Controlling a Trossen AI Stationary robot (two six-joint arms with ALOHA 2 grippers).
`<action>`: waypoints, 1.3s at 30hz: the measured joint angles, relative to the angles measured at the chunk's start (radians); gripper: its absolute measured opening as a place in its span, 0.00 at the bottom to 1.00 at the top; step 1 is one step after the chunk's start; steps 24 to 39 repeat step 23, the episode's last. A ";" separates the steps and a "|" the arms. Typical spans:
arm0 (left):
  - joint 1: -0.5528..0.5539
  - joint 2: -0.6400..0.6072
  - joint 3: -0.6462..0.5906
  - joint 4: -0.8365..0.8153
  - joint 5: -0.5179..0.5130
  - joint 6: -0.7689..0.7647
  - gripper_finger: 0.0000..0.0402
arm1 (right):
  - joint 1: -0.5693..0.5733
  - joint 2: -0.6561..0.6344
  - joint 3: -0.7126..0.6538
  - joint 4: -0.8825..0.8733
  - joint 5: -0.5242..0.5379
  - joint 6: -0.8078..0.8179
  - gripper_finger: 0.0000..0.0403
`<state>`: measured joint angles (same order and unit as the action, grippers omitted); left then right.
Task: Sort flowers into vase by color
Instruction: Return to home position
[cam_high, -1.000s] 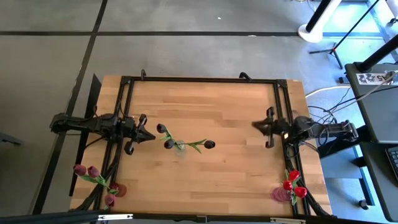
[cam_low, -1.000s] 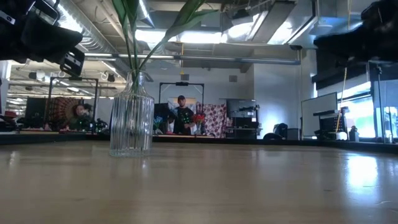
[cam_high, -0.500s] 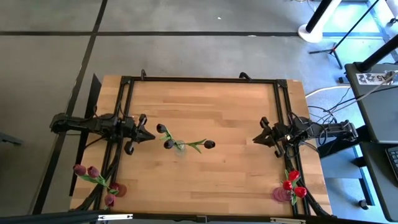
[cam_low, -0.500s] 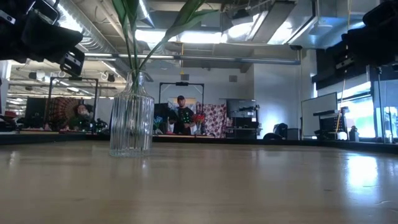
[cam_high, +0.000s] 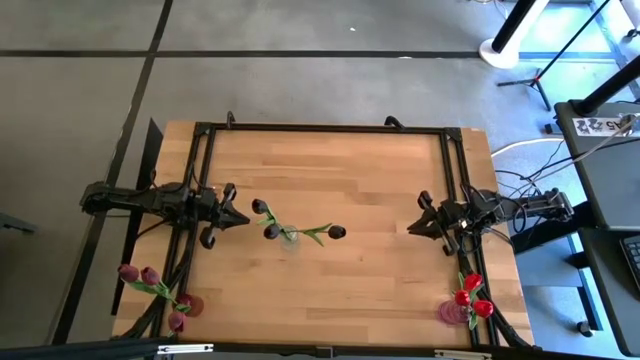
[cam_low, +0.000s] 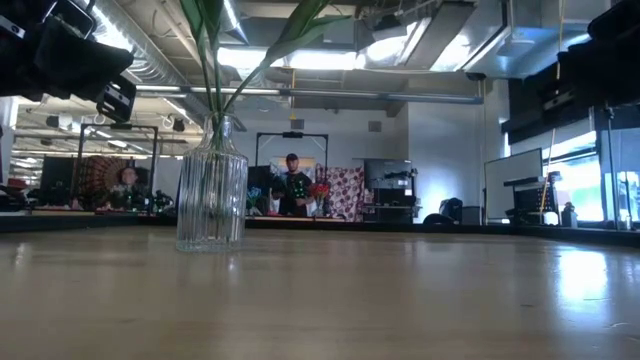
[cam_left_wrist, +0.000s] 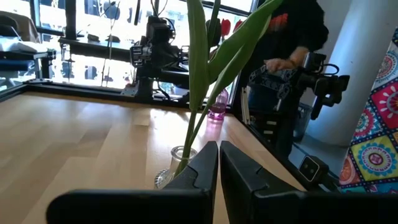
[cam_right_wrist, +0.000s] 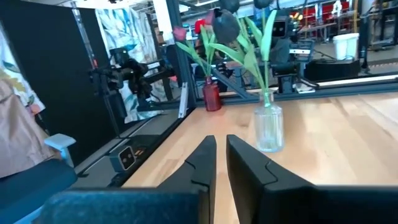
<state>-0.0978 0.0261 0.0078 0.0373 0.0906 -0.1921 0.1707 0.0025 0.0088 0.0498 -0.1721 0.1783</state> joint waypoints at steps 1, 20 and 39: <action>0.000 0.000 0.000 0.000 0.000 0.000 0.04 | -0.001 0.000 0.000 0.001 -0.005 0.000 0.10; 0.000 0.000 0.000 0.000 0.000 0.000 0.04 | 0.071 -0.001 -0.001 -0.012 0.075 0.000 0.10; 0.000 0.000 0.000 0.000 0.000 0.000 0.04 | 0.071 -0.001 -0.001 -0.012 0.075 0.000 0.10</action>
